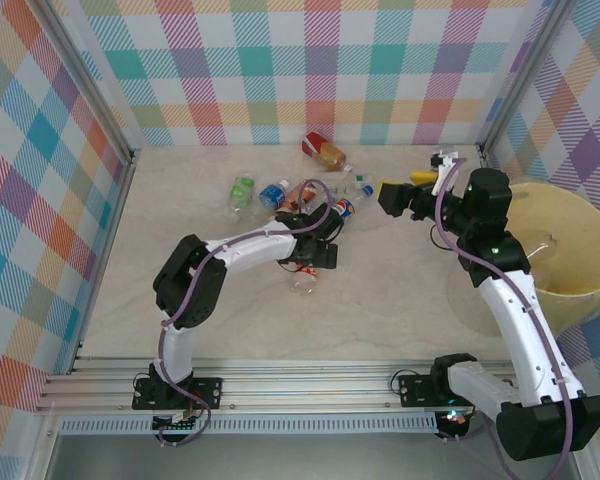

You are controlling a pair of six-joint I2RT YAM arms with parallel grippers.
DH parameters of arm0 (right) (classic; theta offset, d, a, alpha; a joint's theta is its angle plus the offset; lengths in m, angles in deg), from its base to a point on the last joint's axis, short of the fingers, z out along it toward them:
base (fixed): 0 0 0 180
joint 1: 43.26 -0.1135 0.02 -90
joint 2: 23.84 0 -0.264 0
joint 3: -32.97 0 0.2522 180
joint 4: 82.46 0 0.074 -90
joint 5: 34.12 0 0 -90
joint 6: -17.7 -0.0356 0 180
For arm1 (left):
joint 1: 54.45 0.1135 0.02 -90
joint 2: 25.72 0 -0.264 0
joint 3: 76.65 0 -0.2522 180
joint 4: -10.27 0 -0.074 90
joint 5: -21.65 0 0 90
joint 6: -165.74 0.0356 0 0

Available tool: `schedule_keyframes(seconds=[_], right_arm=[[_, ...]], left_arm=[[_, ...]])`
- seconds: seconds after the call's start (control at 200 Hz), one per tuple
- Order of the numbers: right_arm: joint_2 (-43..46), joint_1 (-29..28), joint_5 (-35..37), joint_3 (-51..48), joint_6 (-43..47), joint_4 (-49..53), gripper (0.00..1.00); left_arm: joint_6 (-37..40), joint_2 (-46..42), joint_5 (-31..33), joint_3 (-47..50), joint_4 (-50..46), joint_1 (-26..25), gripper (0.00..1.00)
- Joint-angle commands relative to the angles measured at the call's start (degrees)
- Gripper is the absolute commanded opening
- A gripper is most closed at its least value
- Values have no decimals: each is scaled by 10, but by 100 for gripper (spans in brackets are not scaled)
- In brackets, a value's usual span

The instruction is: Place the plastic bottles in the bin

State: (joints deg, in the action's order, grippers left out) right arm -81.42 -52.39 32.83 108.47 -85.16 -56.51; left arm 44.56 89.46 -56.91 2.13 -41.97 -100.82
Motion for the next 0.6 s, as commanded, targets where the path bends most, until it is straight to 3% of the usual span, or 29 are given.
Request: schedule_keyframes(seconds=[0.0, 0.165, 0.595], right_arm=[[15, -6, 6, -13, -3, -15, 100], [20, -8, 10, -17, -1, -16, 100], [16, -15, 1, -21, 2, -17, 100]], left_arm=[[3, 17, 24, -32, -56, 1, 93], [-7, 40, 19, -56, -69, 1, 88], [-22, 72, -7, -65, -37, 4, 57]])
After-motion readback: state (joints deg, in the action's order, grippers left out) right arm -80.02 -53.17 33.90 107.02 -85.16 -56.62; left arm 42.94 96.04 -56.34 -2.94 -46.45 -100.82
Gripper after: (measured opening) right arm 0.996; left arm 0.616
